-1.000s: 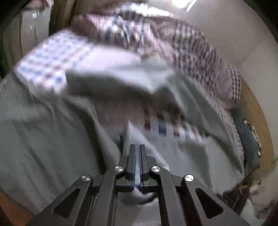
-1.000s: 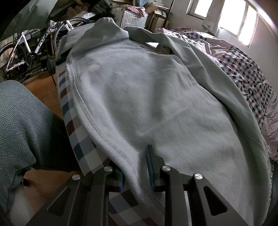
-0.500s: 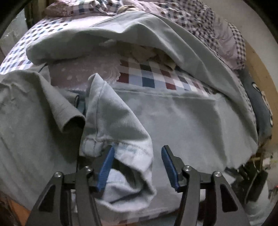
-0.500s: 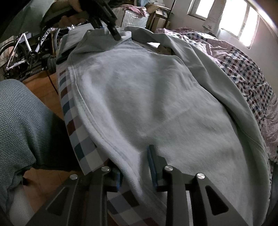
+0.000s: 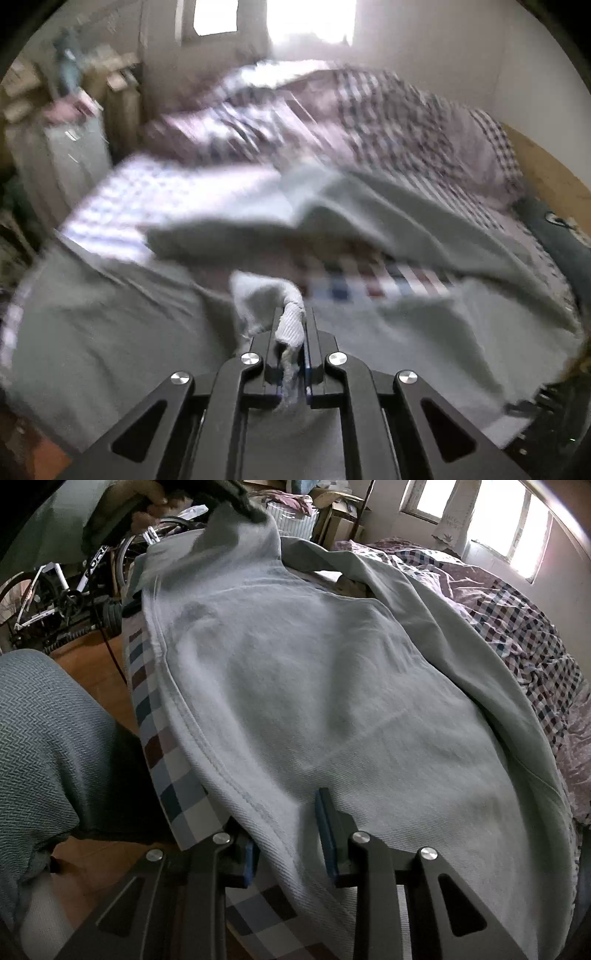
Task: Fold clothes
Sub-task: 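Pull the sleeve with the left gripper across the sweatshirt body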
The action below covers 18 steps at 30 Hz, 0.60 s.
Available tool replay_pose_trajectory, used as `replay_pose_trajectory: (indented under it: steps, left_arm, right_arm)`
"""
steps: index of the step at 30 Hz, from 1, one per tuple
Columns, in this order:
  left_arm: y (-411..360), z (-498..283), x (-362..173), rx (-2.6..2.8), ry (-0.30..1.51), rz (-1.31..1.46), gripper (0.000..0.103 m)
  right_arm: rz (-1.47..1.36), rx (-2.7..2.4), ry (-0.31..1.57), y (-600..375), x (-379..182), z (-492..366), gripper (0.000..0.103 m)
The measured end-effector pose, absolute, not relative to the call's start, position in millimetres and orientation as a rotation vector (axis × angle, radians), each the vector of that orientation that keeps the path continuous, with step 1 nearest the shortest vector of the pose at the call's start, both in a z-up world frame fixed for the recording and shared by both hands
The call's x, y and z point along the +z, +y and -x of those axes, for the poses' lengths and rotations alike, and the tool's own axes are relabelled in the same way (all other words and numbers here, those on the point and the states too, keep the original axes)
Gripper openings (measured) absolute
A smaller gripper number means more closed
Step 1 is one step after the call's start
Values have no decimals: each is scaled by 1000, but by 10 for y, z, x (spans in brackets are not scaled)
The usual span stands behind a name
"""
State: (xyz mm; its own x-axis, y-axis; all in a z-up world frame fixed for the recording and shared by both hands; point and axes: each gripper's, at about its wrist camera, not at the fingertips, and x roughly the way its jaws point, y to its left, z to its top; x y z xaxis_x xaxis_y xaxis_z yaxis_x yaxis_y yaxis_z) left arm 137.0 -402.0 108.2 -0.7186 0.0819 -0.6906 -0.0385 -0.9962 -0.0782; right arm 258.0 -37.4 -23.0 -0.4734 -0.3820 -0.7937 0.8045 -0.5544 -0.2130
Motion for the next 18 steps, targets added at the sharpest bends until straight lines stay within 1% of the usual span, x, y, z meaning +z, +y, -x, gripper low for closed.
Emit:
replay_pose_trajectory:
  steps: [2, 3, 4, 6, 8, 10, 12, 14, 18]
  left_arm:
    - [-4198, -1392, 1233, 2927, -101, 1085, 7]
    - [-4292, -1392, 1299, 2964, -114, 1057, 8]
    - [-4402, -1371, 1329, 3001, -142, 1056, 15]
    - [-4644, -1339, 1307, 3073, -209, 1117, 24]
    - [-4899, -1357, 1236, 3153, -288, 1193, 29]
    - [-5161, -1412, 1134, 3220, -388, 1267, 50]
    - [-5410, -1531, 992, 3215, -544, 1285, 59]
    - [-5609, -1680, 850, 3209, -641, 1321, 59]
    - [-5712, -1998, 558, 3104, -750, 1387, 59]
  right_arm:
    - [-918, -2069, 757, -373, -230, -2581, 29]
    - [-918, -2069, 756, -372, -230, -2581, 29]
    - [-919, -2069, 754, -370, -228, -2578, 29]
    - [-919, -2069, 749, -369, -221, -2573, 29]
    - [-918, -2071, 746, -369, -215, -2570, 29]
    - [-919, -2074, 745, -364, -215, -2565, 29]
    - [-920, -2074, 744, -365, -215, -2569, 29]
    - [-919, -2074, 746, -363, -214, -2572, 29]
    - [-920, -2075, 742, -357, -211, -2570, 30]
